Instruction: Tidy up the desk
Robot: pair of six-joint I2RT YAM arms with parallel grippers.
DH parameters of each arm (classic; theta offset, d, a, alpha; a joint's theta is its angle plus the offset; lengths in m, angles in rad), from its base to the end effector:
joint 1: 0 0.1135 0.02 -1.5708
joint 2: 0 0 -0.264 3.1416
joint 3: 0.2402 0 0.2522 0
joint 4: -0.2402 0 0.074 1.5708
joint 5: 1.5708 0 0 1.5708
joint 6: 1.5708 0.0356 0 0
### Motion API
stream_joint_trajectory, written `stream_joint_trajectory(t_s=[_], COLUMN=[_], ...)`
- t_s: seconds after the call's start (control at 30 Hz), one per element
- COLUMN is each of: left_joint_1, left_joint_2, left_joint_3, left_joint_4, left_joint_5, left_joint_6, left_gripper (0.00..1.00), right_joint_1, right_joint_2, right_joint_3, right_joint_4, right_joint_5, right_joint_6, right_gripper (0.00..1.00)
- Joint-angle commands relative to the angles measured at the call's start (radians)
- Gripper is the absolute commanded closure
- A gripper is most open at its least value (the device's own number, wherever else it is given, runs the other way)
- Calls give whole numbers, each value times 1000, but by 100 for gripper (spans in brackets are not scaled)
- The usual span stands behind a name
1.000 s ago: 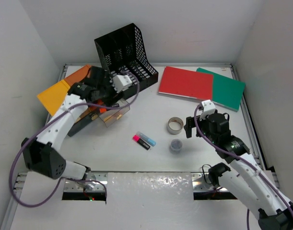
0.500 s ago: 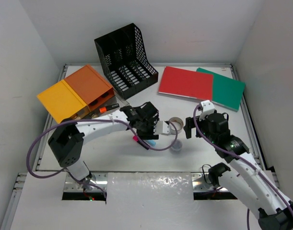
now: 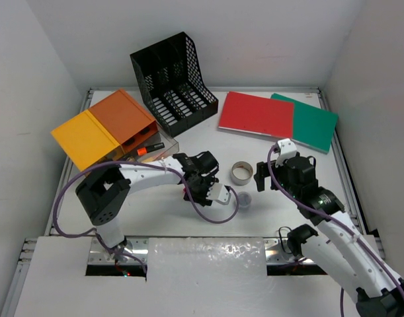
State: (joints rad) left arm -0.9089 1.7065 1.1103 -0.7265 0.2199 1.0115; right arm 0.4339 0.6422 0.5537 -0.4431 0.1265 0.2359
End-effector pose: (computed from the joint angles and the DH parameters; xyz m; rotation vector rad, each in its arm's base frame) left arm 0.1898 -0.2563 0.1818 2.3727 1.6122 -0.2979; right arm 0.1399 0.0599 0.2543 -0.1323 2.1051 0.2702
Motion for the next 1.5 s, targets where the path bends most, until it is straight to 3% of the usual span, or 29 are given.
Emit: stream_joint_trajectory(t_s=[0.0,0.53,0.73,0.83,0.87,1.03,1.13,1.27,1.3,1.37,1.47], left_joint_1=[-7,-7,-7,-7,-7,-5,4,63,82,186,403], left_joint_2=[16,122,139,127,124,41,-95,-232,-248,-246,-222], left_joint_3=[14,5,-39,-69,-69,-63,-3,150,189,333,483], left_joint_4=[27,45,61,87,91,99,73,44,44,-31,-105], left_joint_5=[22,15,21,3,-1,-2,-19,-49,-120,-159,-113], left_joint_6=[49,45,33,13,4,-105,-169,-299,-379,-461,-450], left_gripper=[50,56,70,89,100,100,100,100,100,100,100], right_joint_1=[-3,-4,-4,-4,-4,-4,-4,-4,-4,-3,-4], right_joint_2=[-10,-42,-50,-58,-56,-52,-47,-36,-36,-30,-32], right_joint_3=[2,-1,-1,-5,-3,0,-3,-3,-3,2,0], right_joint_4=[29,21,20,27,27,18,20,32,33,35,41], right_joint_5=[7,13,18,18,18,22,47,44,42,35,29], right_joint_6=[0,-1,-3,-1,0,5,3,6,6,9,13], right_gripper=[1,1,1,1,1,1,1,1,1,1,1])
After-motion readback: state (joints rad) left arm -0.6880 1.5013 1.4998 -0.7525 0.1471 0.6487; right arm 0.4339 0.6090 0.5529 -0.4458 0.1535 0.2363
